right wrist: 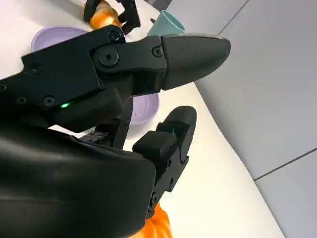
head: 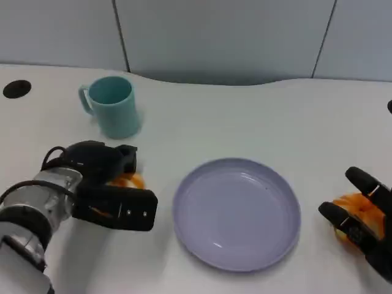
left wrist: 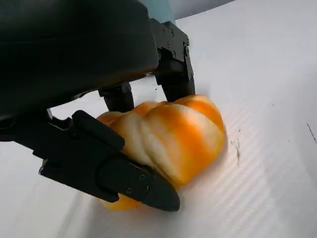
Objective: Grasp the bread from the table and place it into the plate.
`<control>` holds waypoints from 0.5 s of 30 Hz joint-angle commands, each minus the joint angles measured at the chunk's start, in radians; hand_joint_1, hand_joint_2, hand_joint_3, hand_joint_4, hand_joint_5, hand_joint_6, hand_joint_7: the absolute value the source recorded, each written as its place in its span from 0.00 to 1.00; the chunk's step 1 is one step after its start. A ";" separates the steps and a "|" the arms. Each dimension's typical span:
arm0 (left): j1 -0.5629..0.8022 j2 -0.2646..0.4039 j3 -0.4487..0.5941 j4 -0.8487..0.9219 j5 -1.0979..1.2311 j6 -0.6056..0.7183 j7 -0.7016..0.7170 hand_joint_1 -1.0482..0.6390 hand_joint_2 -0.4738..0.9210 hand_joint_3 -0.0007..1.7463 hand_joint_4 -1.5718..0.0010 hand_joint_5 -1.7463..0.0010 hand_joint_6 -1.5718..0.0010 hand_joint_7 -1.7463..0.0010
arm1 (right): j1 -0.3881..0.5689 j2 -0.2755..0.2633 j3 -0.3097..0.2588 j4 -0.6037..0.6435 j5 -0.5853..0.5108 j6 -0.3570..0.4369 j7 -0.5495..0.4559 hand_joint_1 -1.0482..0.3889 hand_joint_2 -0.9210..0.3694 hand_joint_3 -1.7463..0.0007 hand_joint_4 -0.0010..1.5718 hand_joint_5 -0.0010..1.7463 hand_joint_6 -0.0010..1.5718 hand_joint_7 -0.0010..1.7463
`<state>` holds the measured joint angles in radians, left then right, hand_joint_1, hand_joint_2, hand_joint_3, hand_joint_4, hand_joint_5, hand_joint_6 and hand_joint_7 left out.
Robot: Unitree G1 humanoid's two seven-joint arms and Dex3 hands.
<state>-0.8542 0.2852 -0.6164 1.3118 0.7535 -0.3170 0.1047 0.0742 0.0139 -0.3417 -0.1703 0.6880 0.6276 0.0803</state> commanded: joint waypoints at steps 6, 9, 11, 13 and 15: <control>0.047 0.040 0.123 -0.037 -0.135 -0.130 -0.040 0.49 1.00 0.16 0.58 0.00 0.66 0.01 | -0.014 -0.016 -0.010 0.013 -0.001 -0.014 0.000 0.48 0.00 0.81 0.32 0.55 0.38 0.28; 0.060 0.064 0.148 -0.060 -0.159 -0.176 -0.054 0.52 1.00 0.19 0.56 0.00 0.63 0.00 | -0.017 -0.015 -0.008 0.023 -0.005 -0.022 0.006 0.49 0.00 0.82 0.32 0.56 0.38 0.28; 0.065 0.072 0.156 -0.068 -0.161 -0.194 -0.054 0.52 0.99 0.20 0.56 0.00 0.63 0.00 | -0.018 -0.014 -0.007 0.025 -0.007 -0.026 0.008 0.49 0.00 0.81 0.32 0.56 0.38 0.28; 0.066 0.104 0.175 -0.098 -0.181 -0.253 -0.076 0.54 0.96 0.21 0.59 0.00 0.66 0.00 | -0.022 -0.008 -0.007 0.027 -0.004 -0.024 0.001 0.49 0.00 0.81 0.32 0.56 0.37 0.28; 0.063 0.129 0.185 -0.131 -0.188 -0.305 -0.080 0.56 0.92 0.21 0.61 0.00 0.70 0.00 | -0.027 -0.006 -0.006 0.031 -0.003 -0.024 -0.002 0.50 0.00 0.81 0.31 0.56 0.37 0.28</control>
<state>-0.7900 0.3629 -0.4506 1.2236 0.5827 -0.5629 0.0378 0.0570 0.0138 -0.3384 -0.1411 0.6814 0.6169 0.0828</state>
